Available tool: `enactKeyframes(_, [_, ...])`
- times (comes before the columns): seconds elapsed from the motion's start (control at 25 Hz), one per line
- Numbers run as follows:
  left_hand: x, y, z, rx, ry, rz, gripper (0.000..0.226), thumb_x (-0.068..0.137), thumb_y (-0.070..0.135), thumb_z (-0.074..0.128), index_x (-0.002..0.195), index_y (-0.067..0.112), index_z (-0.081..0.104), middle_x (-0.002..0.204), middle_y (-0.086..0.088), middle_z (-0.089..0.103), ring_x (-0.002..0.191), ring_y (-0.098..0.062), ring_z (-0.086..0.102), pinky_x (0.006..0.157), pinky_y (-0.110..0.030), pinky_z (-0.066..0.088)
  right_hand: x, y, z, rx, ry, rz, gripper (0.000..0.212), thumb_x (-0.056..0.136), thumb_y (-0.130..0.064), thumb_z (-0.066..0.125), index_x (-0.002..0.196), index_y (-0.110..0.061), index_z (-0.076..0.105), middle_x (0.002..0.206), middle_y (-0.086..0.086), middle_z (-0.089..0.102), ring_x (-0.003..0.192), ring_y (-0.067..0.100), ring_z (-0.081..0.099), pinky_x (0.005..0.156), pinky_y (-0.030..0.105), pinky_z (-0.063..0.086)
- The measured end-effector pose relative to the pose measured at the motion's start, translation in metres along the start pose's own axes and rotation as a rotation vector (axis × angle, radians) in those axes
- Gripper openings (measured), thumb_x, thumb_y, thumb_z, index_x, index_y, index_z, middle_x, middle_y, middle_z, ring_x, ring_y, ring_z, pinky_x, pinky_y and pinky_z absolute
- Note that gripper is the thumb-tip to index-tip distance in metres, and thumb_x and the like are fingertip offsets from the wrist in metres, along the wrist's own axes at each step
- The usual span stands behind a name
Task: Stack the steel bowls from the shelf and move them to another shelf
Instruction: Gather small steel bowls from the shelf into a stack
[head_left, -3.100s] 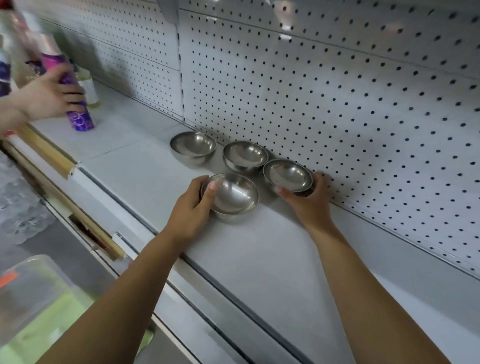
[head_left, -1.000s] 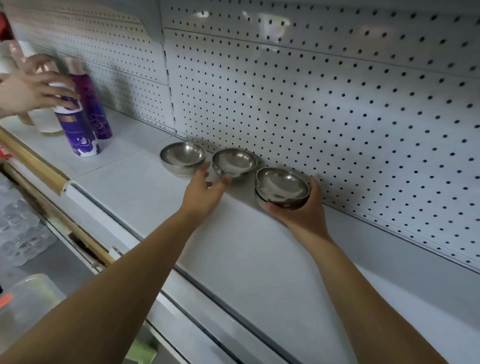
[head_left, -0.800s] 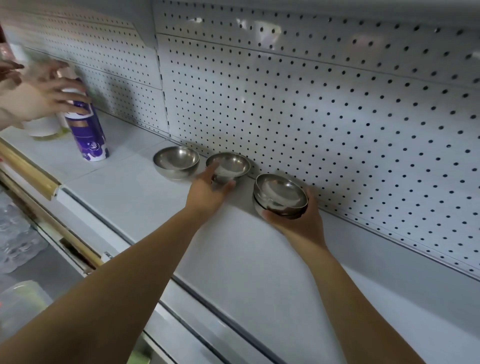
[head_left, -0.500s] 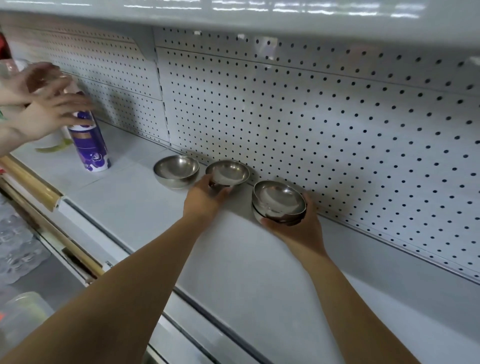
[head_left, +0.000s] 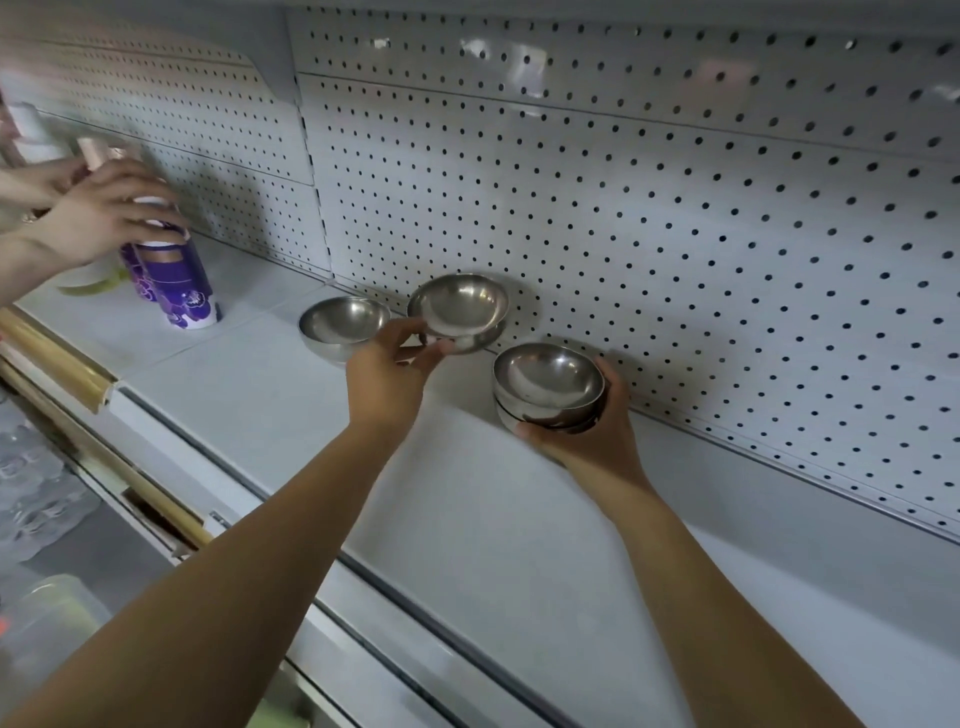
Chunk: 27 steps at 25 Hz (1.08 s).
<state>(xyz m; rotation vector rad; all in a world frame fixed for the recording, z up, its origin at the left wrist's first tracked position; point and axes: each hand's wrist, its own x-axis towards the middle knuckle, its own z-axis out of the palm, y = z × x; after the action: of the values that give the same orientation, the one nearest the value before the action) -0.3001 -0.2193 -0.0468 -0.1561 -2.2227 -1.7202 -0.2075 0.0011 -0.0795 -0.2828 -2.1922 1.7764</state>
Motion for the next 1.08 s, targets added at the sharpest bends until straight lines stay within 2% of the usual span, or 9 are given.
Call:
enactKeyframes(0.12, [-0.003, 0.022, 0.001, -0.098, -0.084, 0.052, 0.030, 0.082, 0.030, 0.084, 0.109, 0.028, 0.070, 0.104, 0.011, 0.075, 0.094, -0.005, 0.073, 0.084, -0.017, 0.055, -0.001, 0.002, -0.002, 0.003, -0.021, -0.014, 0.108, 0.057, -0.028, 0.104, 0.132, -0.067, 0.037, 0.123, -0.042, 0.056, 0.119, -0.015, 0.056, 0.108, 0.036, 0.053])
enactKeyframes(0.2, [-0.006, 0.034, 0.005, -0.101, -0.172, 0.086, 0.026, 0.082, 0.027, 0.085, 0.102, 0.032, 0.070, 0.103, 0.009, 0.075, 0.093, -0.006, 0.073, 0.084, -0.018, 0.055, 0.000, 0.004, -0.003, 0.008, -0.018, -0.025, 0.106, 0.057, -0.025, 0.104, 0.129, -0.068, 0.039, 0.122, -0.042, 0.058, 0.120, -0.011, 0.059, 0.106, 0.041, 0.055])
enactKeyframes(0.32, [-0.011, 0.043, 0.011, -0.029, -0.296, 0.117, 0.024, 0.081, 0.028, 0.086, 0.101, 0.028, 0.072, 0.100, 0.007, 0.076, 0.093, -0.002, 0.071, 0.088, -0.019, 0.054, 0.000, 0.004, -0.001, -0.001, -0.023, -0.038, 0.107, 0.057, -0.026, 0.104, 0.125, -0.073, 0.036, 0.120, -0.046, 0.056, 0.118, -0.014, 0.058, 0.106, 0.036, 0.054])
enactKeyframes(0.36, [-0.012, 0.043, 0.014, -0.005, -0.320, 0.118, 0.026, 0.080, 0.030, 0.086, 0.102, 0.026, 0.073, 0.100, 0.007, 0.076, 0.095, 0.000, 0.070, 0.089, -0.018, 0.053, 0.000, 0.004, -0.001, -0.003, -0.018, -0.042, 0.108, 0.057, -0.027, 0.104, 0.129, -0.069, 0.036, 0.123, -0.043, 0.057, 0.118, -0.014, 0.058, 0.105, 0.033, 0.054])
enactKeyframes(0.48, [-0.016, 0.039, 0.023, 0.045, -0.368, 0.104, 0.030, 0.078, 0.035, 0.087, 0.104, 0.026, 0.074, 0.100, 0.011, 0.076, 0.097, 0.003, 0.069, 0.085, -0.012, 0.048, 0.002, 0.004, 0.000, -0.007, 0.010, -0.030, 0.109, 0.054, -0.030, 0.105, 0.143, -0.041, 0.044, 0.130, -0.022, 0.064, 0.117, -0.005, 0.064, 0.102, 0.034, 0.058])
enactKeyframes(0.68, [-0.021, 0.031, 0.030, 0.090, -0.394, 0.098, 0.032, 0.077, 0.032, 0.089, 0.104, 0.025, 0.075, 0.099, 0.013, 0.075, 0.095, 0.006, 0.068, 0.078, -0.003, 0.043, 0.003, 0.004, 0.001, -0.012, 0.038, -0.016, 0.106, 0.053, -0.029, 0.105, 0.142, -0.033, 0.046, 0.129, -0.017, 0.066, 0.117, -0.001, 0.065, 0.099, 0.035, 0.059])
enactKeyframes(0.76, [-0.022, 0.030, 0.029, 0.090, -0.401, 0.098, 0.032, 0.077, 0.031, 0.089, 0.105, 0.025, 0.075, 0.099, 0.013, 0.075, 0.096, 0.006, 0.068, 0.083, -0.008, 0.046, 0.002, 0.004, 0.001, -0.004, 0.039, -0.012, 0.107, 0.054, -0.027, 0.105, 0.143, -0.033, 0.045, 0.129, -0.017, 0.065, 0.117, -0.002, 0.064, 0.100, 0.035, 0.059])
enactKeyframes(0.96, [-0.021, 0.026, 0.021, 0.058, -0.443, 0.117, 0.030, 0.081, 0.030, 0.086, 0.109, 0.028, 0.075, 0.103, 0.012, 0.076, 0.103, -0.001, 0.069, 0.099, -0.036, 0.053, 0.002, 0.003, 0.003, 0.013, 0.026, 0.000, 0.112, 0.051, -0.030, 0.104, 0.145, -0.034, 0.044, 0.131, -0.019, 0.066, 0.117, -0.004, 0.065, 0.101, 0.037, 0.059])
enactKeyframes(1.08, [-0.023, 0.022, 0.018, 0.009, -0.477, 0.097, 0.022, 0.088, 0.029, 0.080, 0.102, 0.045, 0.074, 0.104, 0.017, 0.076, 0.107, -0.003, 0.070, 0.103, -0.043, 0.053, 0.001, 0.001, 0.003, 0.018, 0.015, 0.000, 0.112, 0.054, -0.029, 0.105, 0.146, -0.035, 0.042, 0.132, -0.019, 0.064, 0.118, -0.004, 0.063, 0.101, 0.031, 0.058])
